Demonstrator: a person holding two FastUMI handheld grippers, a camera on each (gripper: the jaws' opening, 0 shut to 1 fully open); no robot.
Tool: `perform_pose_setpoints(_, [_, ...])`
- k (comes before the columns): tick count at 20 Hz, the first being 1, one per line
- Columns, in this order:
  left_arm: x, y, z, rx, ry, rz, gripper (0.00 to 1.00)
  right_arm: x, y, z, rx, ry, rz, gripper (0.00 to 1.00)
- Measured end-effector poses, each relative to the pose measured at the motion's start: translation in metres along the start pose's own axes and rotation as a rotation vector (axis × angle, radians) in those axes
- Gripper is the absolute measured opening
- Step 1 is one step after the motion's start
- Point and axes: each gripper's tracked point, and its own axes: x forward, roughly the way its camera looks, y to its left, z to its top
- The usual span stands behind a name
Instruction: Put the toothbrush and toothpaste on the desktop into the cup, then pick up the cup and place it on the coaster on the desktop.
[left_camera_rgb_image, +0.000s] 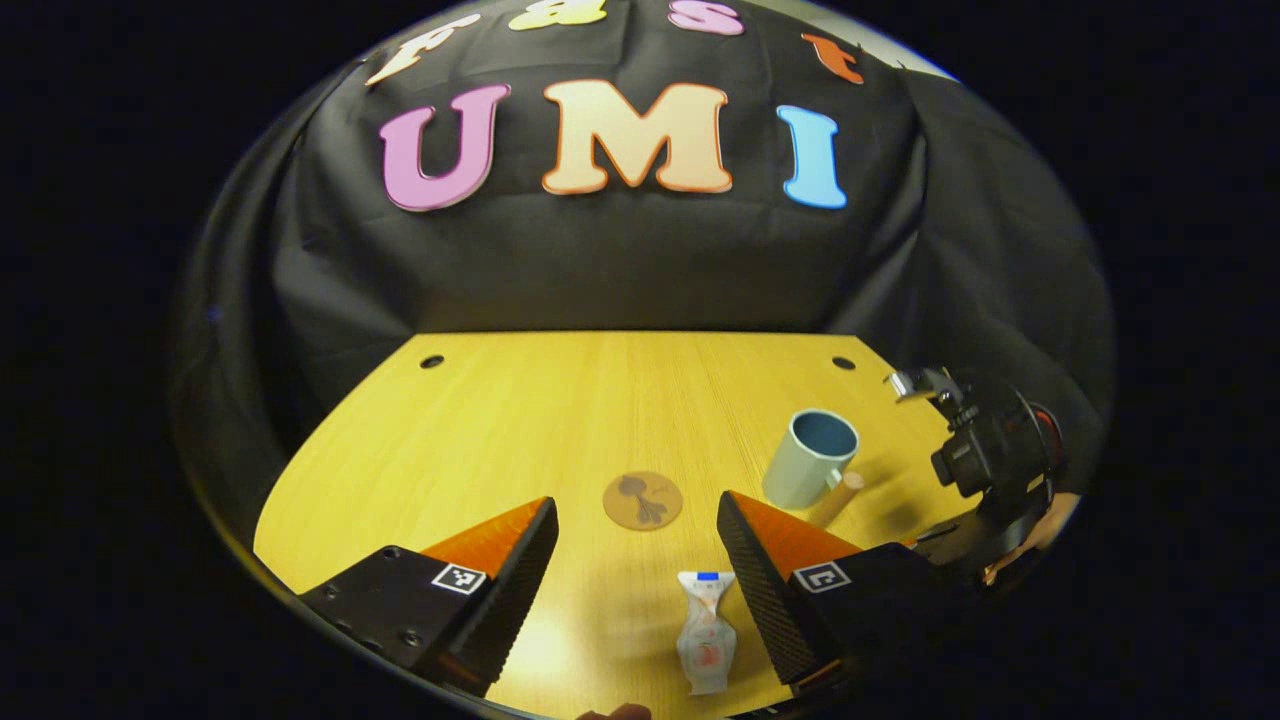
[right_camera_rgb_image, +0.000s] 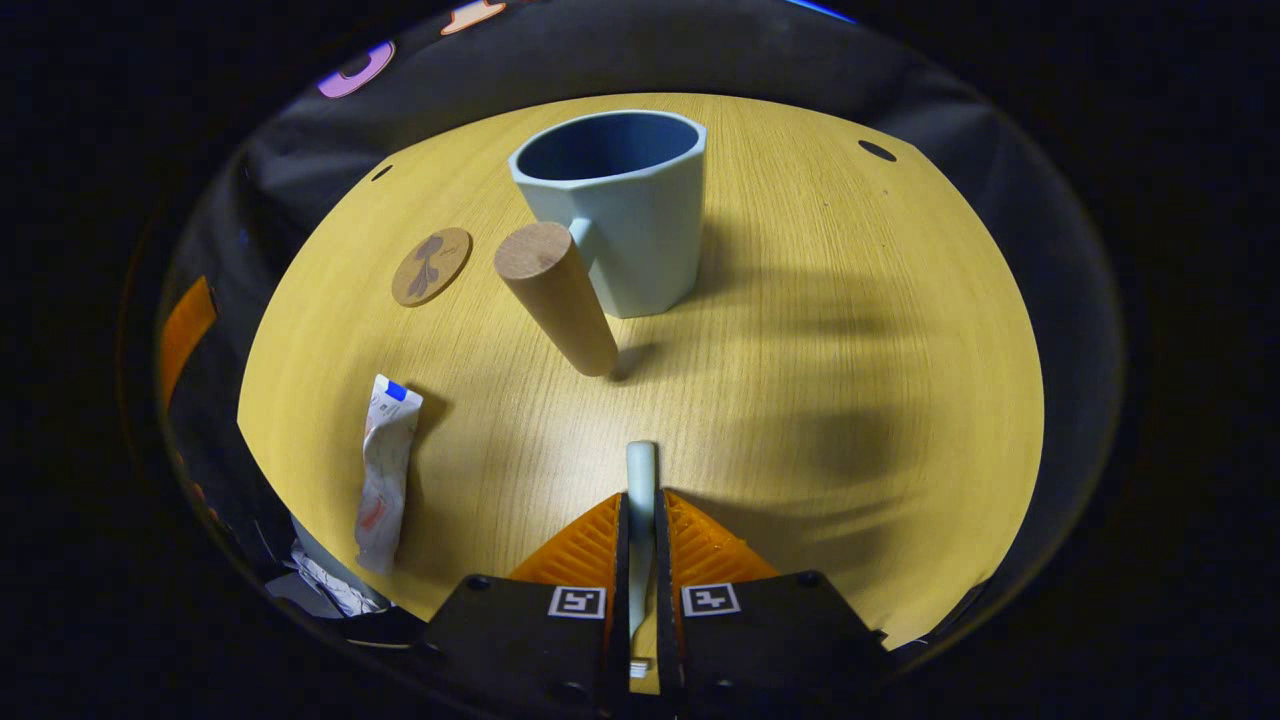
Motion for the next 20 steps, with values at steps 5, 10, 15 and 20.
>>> perform_pose_setpoints(5, [0.016, -0.017, -0.042, 0.024, 0.119, -0.032, 0.95, 0.0, 0.0, 0.001, 0.007, -0.011, 0.019, 0.14])
perform_pose_setpoints(10, [0.022, -0.031, -0.077, 0.044, 0.239, -0.056, 0.96, 0.001, 0.001, 0.002, 0.003, -0.02, 0.036, 0.14])
perform_pose_setpoints(15, [0.028, -0.036, -0.107, 0.067, 0.326, -0.049, 0.96, 0.0, 0.002, 0.002, 0.001, -0.035, 0.058, 0.13])
perform_pose_setpoints(20, [0.034, -0.037, -0.122, 0.033, 0.391, -0.022, 0.95, 0.0, 0.002, 0.001, -0.059, -0.075, 0.056, 0.14])
